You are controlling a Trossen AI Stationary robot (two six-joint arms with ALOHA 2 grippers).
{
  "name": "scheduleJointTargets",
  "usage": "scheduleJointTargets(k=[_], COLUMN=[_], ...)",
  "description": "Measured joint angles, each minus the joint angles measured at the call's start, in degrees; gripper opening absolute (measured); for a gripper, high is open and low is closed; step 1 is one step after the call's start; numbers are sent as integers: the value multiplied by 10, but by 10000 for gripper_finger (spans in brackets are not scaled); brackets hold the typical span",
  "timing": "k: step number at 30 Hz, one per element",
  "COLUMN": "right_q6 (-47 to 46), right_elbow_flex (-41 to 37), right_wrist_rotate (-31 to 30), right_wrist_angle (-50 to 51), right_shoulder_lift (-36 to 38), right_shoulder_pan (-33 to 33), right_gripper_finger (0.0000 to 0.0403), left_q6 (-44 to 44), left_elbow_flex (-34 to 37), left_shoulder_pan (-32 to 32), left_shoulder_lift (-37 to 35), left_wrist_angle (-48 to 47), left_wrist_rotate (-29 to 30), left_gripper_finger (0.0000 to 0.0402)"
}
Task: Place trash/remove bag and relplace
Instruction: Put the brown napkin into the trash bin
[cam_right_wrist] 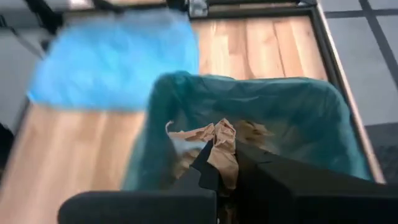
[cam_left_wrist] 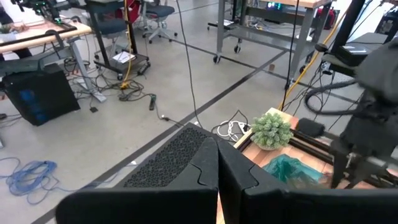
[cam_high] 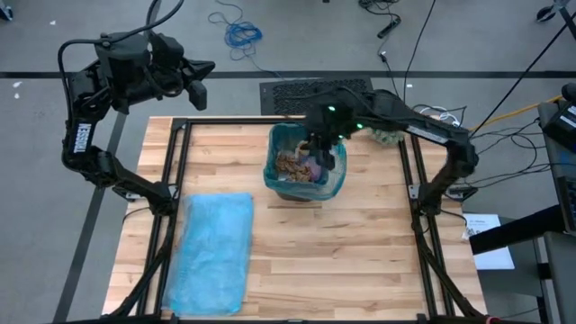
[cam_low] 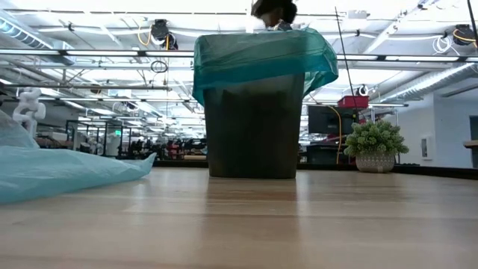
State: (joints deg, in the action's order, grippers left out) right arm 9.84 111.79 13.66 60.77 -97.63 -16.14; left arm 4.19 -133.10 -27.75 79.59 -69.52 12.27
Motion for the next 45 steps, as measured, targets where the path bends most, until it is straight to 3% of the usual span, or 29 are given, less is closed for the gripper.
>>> scheduleJointTargets(k=[5,10,15,45], right_q6=[179,362,443,449], right_elbow_flex=[90,110,110,111], right_wrist_rotate=[-18,-58,-66,-48], right_wrist_angle=[78,116,120,132], right_shoulder_lift=[-94,-146,-172,-278], right_shoulder_pan=[-5,-4,-7,-14], right_gripper_finger=[2,2,3,1], left_q6=[9,29,30,-1], left_elbow_flex=[0,0,0,0], left_shoulder_pan=[0,0,0,0], left_shoulder_lift=[0,1,2,2], left_wrist_angle=[0,0,0,-7], left_wrist_rotate=[3,4,14,15], left_gripper_finger=[0,0,0,0])
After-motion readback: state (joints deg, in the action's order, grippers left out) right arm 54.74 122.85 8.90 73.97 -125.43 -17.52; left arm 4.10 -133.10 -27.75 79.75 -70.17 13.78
